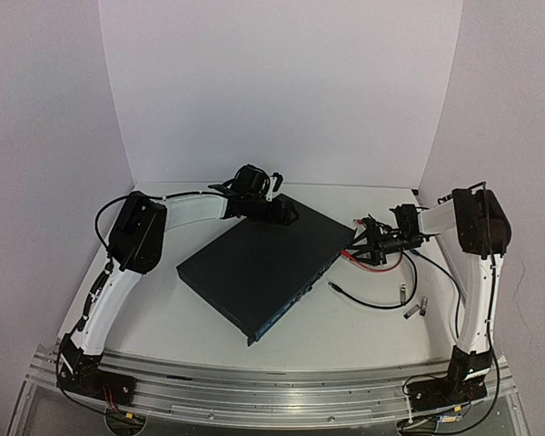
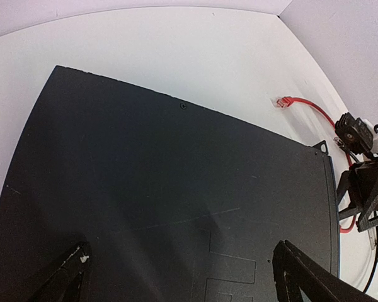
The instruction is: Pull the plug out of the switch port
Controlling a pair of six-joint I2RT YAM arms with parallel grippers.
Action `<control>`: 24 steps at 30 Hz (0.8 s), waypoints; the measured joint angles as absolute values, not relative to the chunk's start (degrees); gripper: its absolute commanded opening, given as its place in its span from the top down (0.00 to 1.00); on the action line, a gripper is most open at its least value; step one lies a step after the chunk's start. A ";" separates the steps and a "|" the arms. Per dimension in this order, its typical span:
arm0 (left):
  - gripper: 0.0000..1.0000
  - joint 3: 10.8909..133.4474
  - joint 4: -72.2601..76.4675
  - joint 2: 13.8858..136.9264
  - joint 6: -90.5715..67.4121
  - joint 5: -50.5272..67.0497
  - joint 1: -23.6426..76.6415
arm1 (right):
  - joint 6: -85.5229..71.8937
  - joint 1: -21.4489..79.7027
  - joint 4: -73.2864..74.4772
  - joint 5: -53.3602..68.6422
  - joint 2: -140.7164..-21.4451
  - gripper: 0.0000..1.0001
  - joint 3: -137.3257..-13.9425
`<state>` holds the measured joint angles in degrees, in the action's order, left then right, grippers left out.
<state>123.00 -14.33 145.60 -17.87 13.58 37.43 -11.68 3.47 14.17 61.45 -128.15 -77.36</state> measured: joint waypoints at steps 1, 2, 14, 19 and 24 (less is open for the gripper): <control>0.00 123.04 -14.36 145.60 -17.87 13.60 37.43 | -11.55 3.61 14.19 61.60 -128.51 0.49 -77.36; 0.00 123.15 -14.46 145.63 -17.87 13.61 37.43 | -11.38 3.84 14.21 61.69 -128.92 0.51 -77.36; 0.00 123.69 -15.03 145.85 -17.87 13.61 37.43 | -10.65 4.71 14.04 62.95 -130.87 0.59 -78.52; 0.00 123.74 -14.96 145.91 -17.85 13.61 37.41 | -11.62 4.71 13.93 62.74 -131.57 0.62 -79.29; 0.00 123.74 -14.96 145.91 -17.85 13.61 37.41 | -12.58 4.81 13.81 62.67 -131.98 0.62 -79.89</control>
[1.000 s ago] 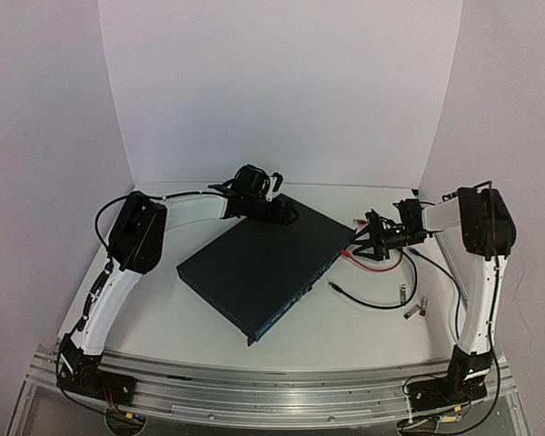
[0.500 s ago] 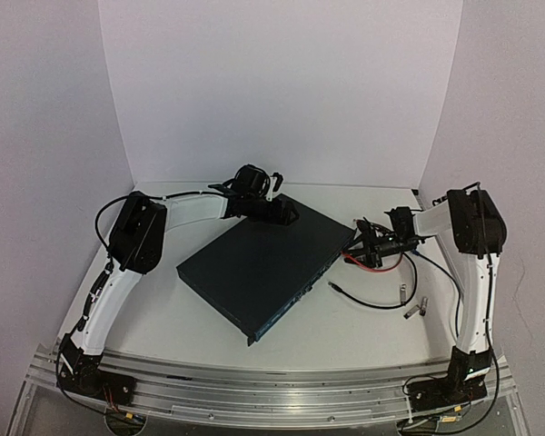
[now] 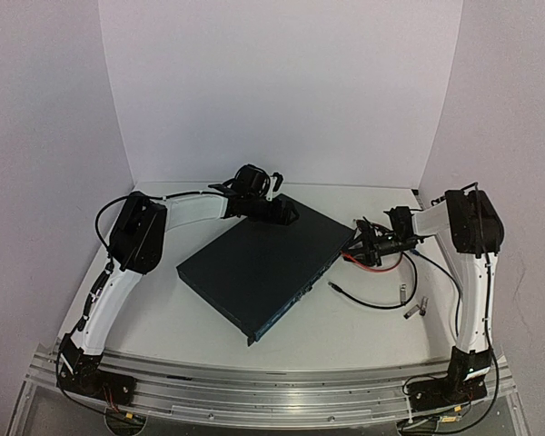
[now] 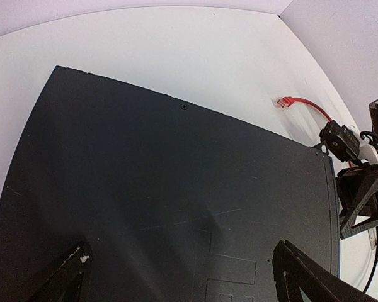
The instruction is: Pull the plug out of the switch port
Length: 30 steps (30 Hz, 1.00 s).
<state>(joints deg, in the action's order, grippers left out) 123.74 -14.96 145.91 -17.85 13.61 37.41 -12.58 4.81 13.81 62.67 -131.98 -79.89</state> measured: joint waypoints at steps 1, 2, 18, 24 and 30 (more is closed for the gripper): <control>0.00 123.74 -14.96 145.91 -17.85 13.61 37.41 | -12.78 4.82 13.78 62.63 -132.04 0.62 -80.03; 0.00 123.74 -14.96 145.91 -17.85 13.61 37.41 | -12.93 4.84 13.76 62.56 -132.08 0.62 -80.10; 0.00 123.74 -14.96 145.93 -17.85 13.73 37.39 | -15.15 4.97 13.56 62.11 -132.70 0.68 -80.68; 0.00 123.74 -14.96 145.93 -17.85 13.80 37.36 | -15.51 5.12 13.31 61.88 -132.71 0.80 -80.68; 0.00 123.74 -14.94 145.93 -17.87 13.85 37.34 | -16.28 5.29 12.60 64.07 -132.70 1.00 -81.01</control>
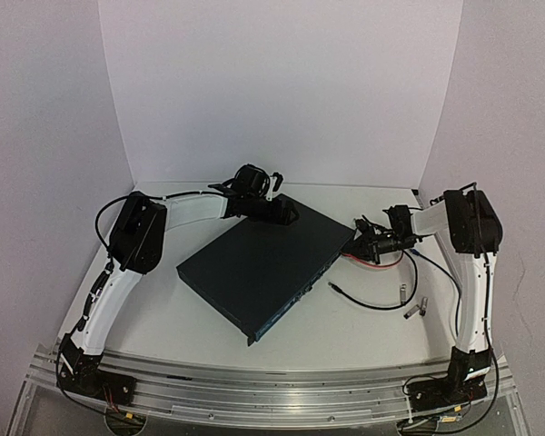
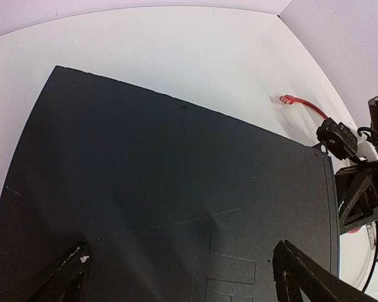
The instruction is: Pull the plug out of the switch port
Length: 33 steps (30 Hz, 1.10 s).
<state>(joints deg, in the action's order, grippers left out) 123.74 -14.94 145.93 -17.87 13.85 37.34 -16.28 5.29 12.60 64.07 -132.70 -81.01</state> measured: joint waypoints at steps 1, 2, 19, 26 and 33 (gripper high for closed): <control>0.00 123.74 -14.94 145.93 -17.89 13.86 37.34 | -16.38 5.19 12.60 64.42 -132.70 1.00 -80.99; 0.00 123.74 -14.94 145.93 -17.89 13.87 37.34 | -16.48 5.17 12.60 64.51 -132.70 1.00 -80.98; 0.00 124.16 -14.95 146.23 -19.02 13.85 37.24 | -17.44 3.49 7.30 66.10 -131.45 1.00 -75.98; 0.00 124.46 -15.03 146.34 -19.59 14.45 37.03 | -16.47 2.26 8.65 65.46 -129.54 1.00 -72.42; 0.00 124.16 -14.62 146.30 -19.59 15.38 36.80 | -16.34 2.26 10.84 60.61 -125.70 1.00 -70.46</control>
